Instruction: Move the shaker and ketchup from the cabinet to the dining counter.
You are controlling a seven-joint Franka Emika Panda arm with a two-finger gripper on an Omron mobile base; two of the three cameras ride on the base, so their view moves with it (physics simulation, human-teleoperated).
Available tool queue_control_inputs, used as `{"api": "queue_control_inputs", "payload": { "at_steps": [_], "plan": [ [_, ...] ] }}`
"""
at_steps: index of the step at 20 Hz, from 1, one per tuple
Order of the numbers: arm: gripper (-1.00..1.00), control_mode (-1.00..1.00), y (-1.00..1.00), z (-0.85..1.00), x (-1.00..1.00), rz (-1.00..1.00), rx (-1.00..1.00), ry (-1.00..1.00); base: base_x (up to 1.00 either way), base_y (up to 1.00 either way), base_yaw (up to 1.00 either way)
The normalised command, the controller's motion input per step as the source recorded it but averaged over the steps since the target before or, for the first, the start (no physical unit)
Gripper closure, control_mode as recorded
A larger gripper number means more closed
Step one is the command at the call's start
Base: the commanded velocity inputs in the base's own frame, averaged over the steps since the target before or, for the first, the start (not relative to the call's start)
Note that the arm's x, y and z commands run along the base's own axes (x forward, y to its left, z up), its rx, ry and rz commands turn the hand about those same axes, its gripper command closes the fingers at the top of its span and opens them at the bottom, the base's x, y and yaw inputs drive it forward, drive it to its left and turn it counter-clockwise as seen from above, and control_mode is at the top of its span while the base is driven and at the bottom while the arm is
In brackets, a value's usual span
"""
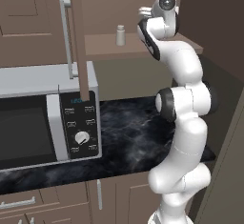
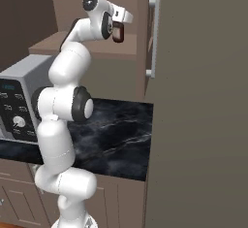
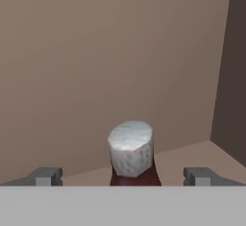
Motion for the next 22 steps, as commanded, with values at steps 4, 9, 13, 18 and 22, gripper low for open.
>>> {"api": "queue_control_inputs", "payload": {
  "at_steps": [4, 9, 13, 18, 22],
  "plan": [
    [-1.00, -1.00, 0.00, 0.00, 0.27, 0.00, 0.00, 0.00, 0.00, 0.00, 0.00],
    [-1.00, -1.00, 0.00, 0.00, 0.19, 0.00, 0.00, 0.00, 0.00, 0.00, 0.00],
    [1.00, -1.00, 0.00, -0.01, 0.06, 0.00, 0.00, 0.02, 0.00, 0.00, 0.00],
    [1.00, -1.00, -0.08, -0.01, 0.00, 0.00, 0.00, 0.01, 0.00, 0.00, 0.00],
    [1.00, -1.00, -0.06, 0.00, 0.00, 0.00, 0.00, 0.00, 0.00, 0.00, 0.00]
  ]
}}
